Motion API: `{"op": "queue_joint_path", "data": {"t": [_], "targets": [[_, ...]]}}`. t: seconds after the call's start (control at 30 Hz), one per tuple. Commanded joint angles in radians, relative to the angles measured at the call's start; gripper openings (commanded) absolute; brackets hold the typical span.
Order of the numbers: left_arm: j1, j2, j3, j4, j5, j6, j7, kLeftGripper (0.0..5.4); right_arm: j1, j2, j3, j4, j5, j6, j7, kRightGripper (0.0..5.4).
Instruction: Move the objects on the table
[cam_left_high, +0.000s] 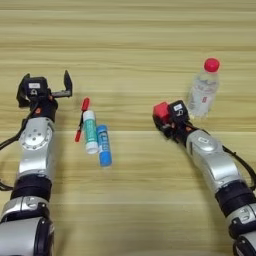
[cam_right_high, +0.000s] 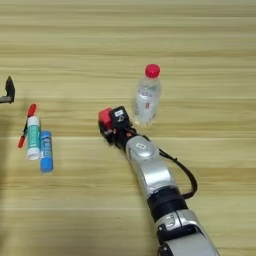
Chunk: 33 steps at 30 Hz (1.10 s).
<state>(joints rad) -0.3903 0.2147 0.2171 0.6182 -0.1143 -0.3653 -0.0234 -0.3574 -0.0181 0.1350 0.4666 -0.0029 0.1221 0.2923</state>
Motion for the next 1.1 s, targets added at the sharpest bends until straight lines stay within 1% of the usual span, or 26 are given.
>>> {"op": "queue_joint_path", "data": {"t": [0.03,0.1,0.2,0.3,0.5,0.57,0.63,0.7,0.97,1.1], "targets": [[-0.006,0.000,-0.004,-0.007,0.012,0.009,0.004,5.40,0.004,0.002,0.001,-0.036,0.003,-0.027,0.005,3.04],[-0.006,0.000,-0.004,-0.007,0.012,0.009,0.004,5.40,0.010,0.004,0.001,-0.056,0.004,-0.054,0.002,3.36],[-0.006,0.000,-0.005,-0.008,0.011,0.009,0.003,5.40,0.019,0.006,-0.001,-0.085,0.010,-0.088,0.005,3.66],[-0.006,0.000,-0.005,-0.008,0.010,0.009,0.002,5.40,0.025,0.009,-0.006,-0.106,0.018,-0.114,0.006,4.02],[-0.004,-0.001,-0.008,-0.010,0.009,0.009,0.001,5.40,0.040,0.008,-0.012,-0.156,0.034,-0.160,0.015,4.60],[-0.004,-0.001,-0.008,-0.010,0.010,0.009,0.001,5.40,0.043,0.008,-0.011,-0.169,0.037,-0.176,0.018,4.92],[-0.004,-0.001,-0.008,-0.010,0.010,0.009,0.002,5.40,0.047,0.009,-0.012,-0.181,0.039,-0.195,0.019,5.12],[-0.004,-0.001,-0.008,-0.009,0.010,0.009,0.002,5.40,0.051,0.008,-0.012,-0.202,0.036,-0.228,0.018,5.37],[-0.003,-0.002,-0.008,-0.010,0.010,0.009,0.002,5.40,0.065,-0.004,-0.011,-0.304,0.008,-0.371,-0.009,5.37],[-0.004,-0.001,-0.008,-0.009,0.010,0.008,0.002,5.40,0.070,-0.011,-0.018,-0.348,0.003,-0.418,-0.028,5.37]]}}
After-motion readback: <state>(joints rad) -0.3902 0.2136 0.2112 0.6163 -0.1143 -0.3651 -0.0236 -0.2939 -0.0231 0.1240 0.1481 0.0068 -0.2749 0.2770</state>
